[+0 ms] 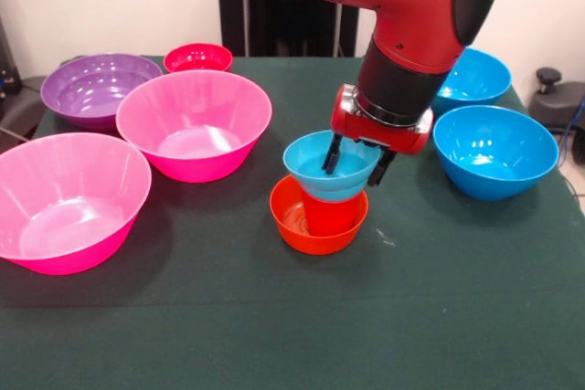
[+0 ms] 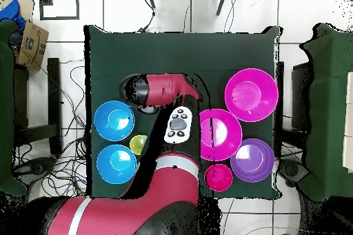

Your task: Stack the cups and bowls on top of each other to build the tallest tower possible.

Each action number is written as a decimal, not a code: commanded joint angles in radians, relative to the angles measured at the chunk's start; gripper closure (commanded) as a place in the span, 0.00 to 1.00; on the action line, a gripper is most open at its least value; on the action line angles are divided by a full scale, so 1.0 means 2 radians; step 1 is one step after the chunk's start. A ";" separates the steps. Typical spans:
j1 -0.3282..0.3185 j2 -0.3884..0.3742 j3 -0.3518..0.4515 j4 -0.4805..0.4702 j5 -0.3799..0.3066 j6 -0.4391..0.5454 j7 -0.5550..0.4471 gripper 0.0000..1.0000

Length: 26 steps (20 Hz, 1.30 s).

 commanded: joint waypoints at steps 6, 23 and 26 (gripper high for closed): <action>-0.009 -0.005 0.070 -0.013 0.007 0.046 -0.010 0.00; -0.011 -0.006 0.075 -0.017 0.005 0.041 -0.014 0.00; -0.011 -0.007 0.076 -0.022 0.006 0.051 -0.014 0.00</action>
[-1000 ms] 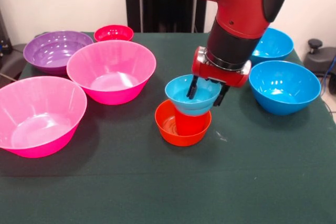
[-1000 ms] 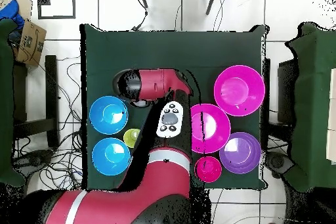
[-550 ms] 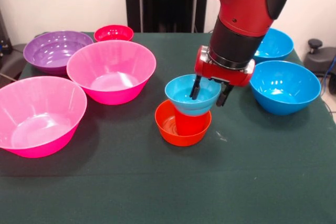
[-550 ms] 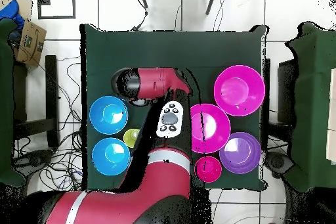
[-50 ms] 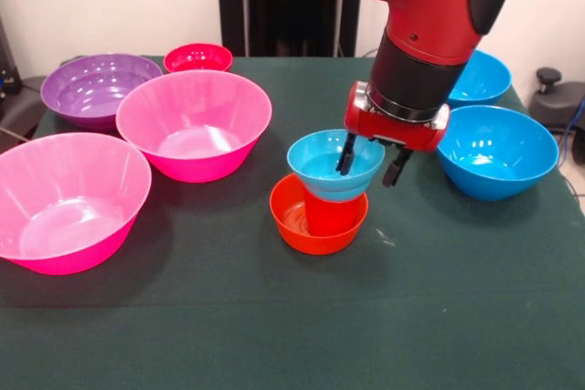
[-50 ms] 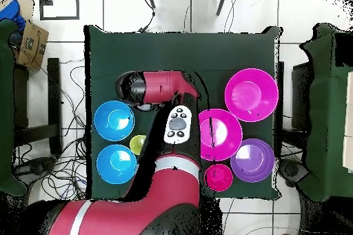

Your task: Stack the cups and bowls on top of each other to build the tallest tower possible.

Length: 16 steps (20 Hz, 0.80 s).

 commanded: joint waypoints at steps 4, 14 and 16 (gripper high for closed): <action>-0.008 0.003 0.060 -0.029 0.002 0.065 -0.015 0.00; -0.008 -0.005 0.061 -0.032 0.002 0.084 -0.016 0.00; -0.008 -0.006 0.061 -0.036 0.001 0.091 -0.018 0.00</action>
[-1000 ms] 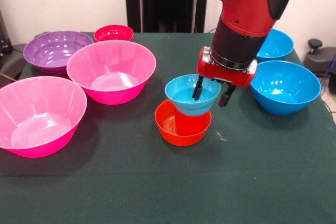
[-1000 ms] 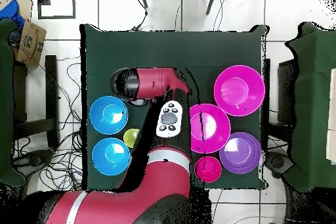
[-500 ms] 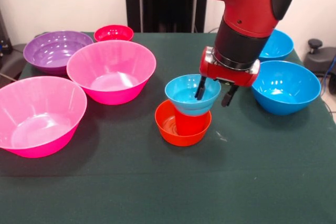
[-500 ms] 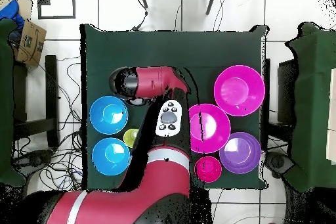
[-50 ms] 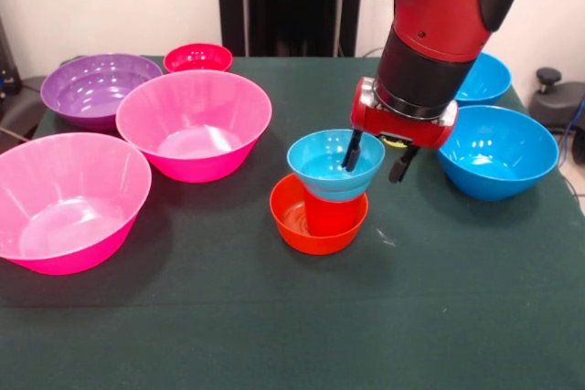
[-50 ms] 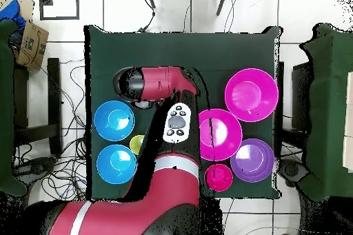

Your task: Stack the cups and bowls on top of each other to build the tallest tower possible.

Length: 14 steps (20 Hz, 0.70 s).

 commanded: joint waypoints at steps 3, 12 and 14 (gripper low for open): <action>-0.007 -0.004 0.053 -0.024 -0.004 0.059 -0.020 0.00; -0.008 -0.006 0.052 -0.023 -0.011 0.050 -0.022 0.00; -0.010 -0.007 0.056 -0.019 -0.006 0.040 -0.018 0.00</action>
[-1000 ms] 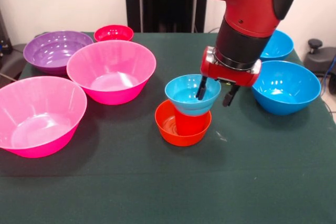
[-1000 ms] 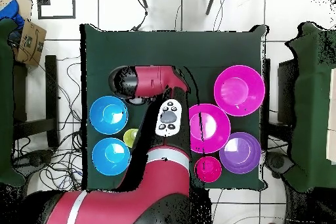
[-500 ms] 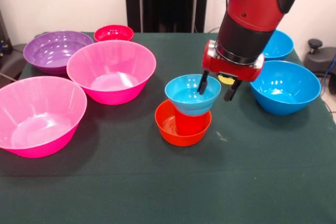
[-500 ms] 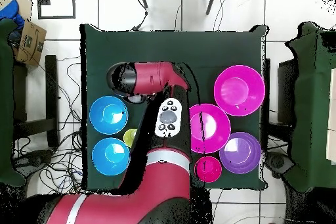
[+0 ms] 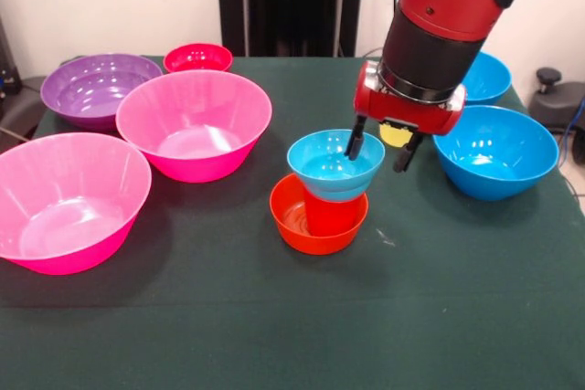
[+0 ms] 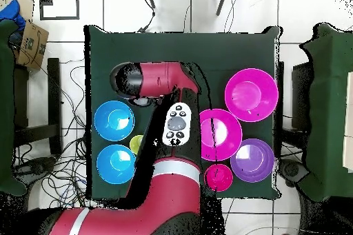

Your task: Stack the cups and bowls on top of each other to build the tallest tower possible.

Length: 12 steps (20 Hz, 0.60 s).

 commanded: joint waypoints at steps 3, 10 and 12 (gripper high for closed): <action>-0.014 0.008 0.064 -0.002 0.000 -0.004 -0.011 0.00; -0.021 0.007 0.081 0.009 0.012 -0.022 -0.005 0.00; -0.015 0.007 0.070 -0.002 0.005 -0.009 -0.002 0.00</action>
